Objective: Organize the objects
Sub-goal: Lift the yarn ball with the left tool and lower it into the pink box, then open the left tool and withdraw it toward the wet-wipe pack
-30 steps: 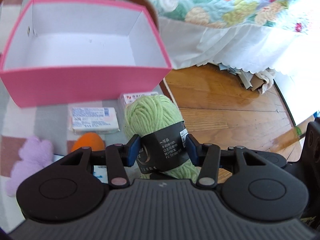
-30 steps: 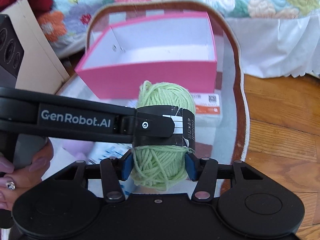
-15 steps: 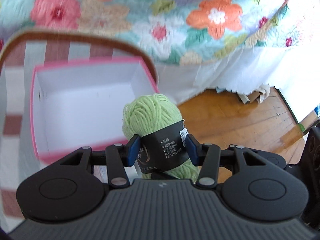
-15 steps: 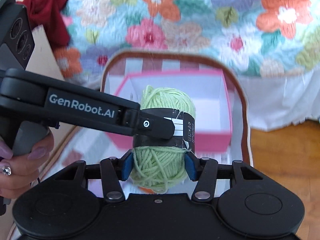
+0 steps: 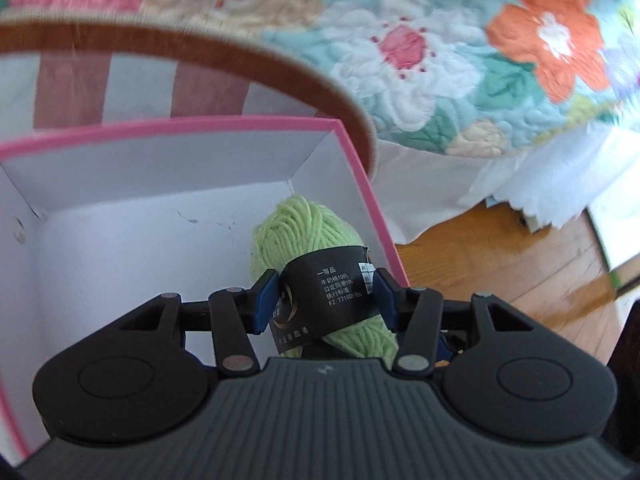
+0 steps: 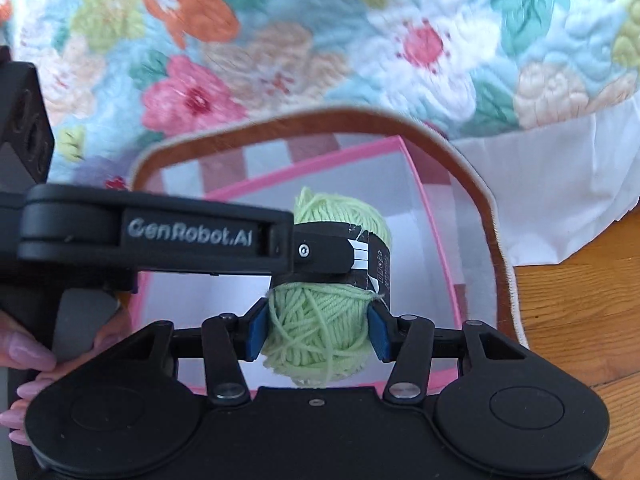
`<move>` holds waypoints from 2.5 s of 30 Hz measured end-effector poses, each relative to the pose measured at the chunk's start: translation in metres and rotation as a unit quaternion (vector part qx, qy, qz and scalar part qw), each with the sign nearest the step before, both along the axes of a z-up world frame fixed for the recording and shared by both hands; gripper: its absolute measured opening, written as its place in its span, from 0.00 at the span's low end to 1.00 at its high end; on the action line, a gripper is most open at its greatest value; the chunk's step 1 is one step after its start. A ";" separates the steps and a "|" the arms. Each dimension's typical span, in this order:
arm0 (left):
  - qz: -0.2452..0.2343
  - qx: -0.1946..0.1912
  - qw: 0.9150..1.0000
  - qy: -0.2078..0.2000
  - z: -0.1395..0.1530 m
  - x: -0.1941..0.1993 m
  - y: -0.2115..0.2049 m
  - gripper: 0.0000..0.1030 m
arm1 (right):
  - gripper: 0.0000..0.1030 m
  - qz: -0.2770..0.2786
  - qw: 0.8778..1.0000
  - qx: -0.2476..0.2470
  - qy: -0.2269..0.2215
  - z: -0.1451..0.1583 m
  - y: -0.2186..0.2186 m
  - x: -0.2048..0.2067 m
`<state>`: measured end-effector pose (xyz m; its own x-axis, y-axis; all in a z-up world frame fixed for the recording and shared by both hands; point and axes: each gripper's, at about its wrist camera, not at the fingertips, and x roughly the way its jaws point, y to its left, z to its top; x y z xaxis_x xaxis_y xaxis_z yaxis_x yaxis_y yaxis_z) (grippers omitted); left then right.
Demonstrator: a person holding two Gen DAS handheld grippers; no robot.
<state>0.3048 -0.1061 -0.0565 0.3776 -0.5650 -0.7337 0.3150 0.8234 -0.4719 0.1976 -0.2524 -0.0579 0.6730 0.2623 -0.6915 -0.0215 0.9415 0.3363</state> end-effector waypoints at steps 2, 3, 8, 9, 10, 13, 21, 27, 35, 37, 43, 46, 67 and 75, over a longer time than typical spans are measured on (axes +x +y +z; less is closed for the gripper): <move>0.010 -0.020 1.000 0.014 -0.014 0.003 0.001 0.49 | 0.53 -0.001 1.000 -0.028 0.002 -0.006 0.001 0.004; 0.012 -0.024 0.999 0.018 -0.019 0.003 0.000 0.49 | 0.53 0.000 0.999 -0.039 0.003 -0.009 0.002 0.005; 0.024 -0.015 0.999 0.031 -0.034 0.008 -0.009 0.53 | 0.53 0.011 0.996 -0.084 0.011 -0.027 0.003 0.012; 0.021 -0.012 0.999 0.034 -0.035 0.009 -0.011 0.60 | 0.53 0.013 0.996 -0.091 0.009 -0.029 0.003 0.012; 0.015 -0.005 0.999 0.038 -0.036 0.010 -0.013 0.61 | 0.52 0.012 0.995 -0.099 0.007 -0.031 0.002 0.012; 0.004 0.011 0.999 0.036 -0.038 0.006 -0.019 0.60 | 0.51 0.005 0.994 -0.107 0.002 -0.032 -0.005 0.011; -0.006 0.019 0.999 0.043 -0.044 0.000 -0.024 0.44 | 0.54 0.060 0.995 -0.082 0.019 -0.029 -0.017 0.002; -0.003 0.040 0.999 0.003 -0.044 0.001 -0.037 0.44 | 0.42 0.049 0.996 -0.077 0.008 -0.032 -0.020 0.007; 0.026 0.029 0.999 -0.012 -0.042 -0.008 -0.031 0.49 | 0.45 0.030 0.992 -0.120 -0.028 -0.032 -0.011 0.001; 0.032 0.026 0.999 -0.003 -0.039 -0.012 -0.025 0.50 | 0.47 0.033 0.994 -0.106 -0.018 -0.027 -0.015 -0.003; 0.016 0.045 0.999 0.025 -0.046 -0.021 -0.028 0.52 | 0.47 0.030 0.998 -0.055 -0.011 -0.015 -0.025 -0.022; 0.017 0.034 0.999 0.025 -0.050 -0.024 -0.030 0.43 | 0.47 0.036 0.998 -0.058 -0.013 -0.012 -0.022 -0.029; -0.021 0.088 0.996 -0.028 0.061 -0.093 0.021 0.50 | 0.53 0.016 0.998 0.052 0.016 0.026 -0.040 -0.073; -0.056 0.117 0.990 -0.051 0.113 -0.148 0.056 0.60 | 0.64 0.084 0.994 0.049 0.042 0.077 -0.028 -0.118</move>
<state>0.1563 -0.0502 0.0561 0.4016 -0.4256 -0.8109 0.4461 0.8642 -0.2326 0.0798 -0.2804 0.0192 0.5551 0.4351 -0.7090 -0.1436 0.8896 0.4335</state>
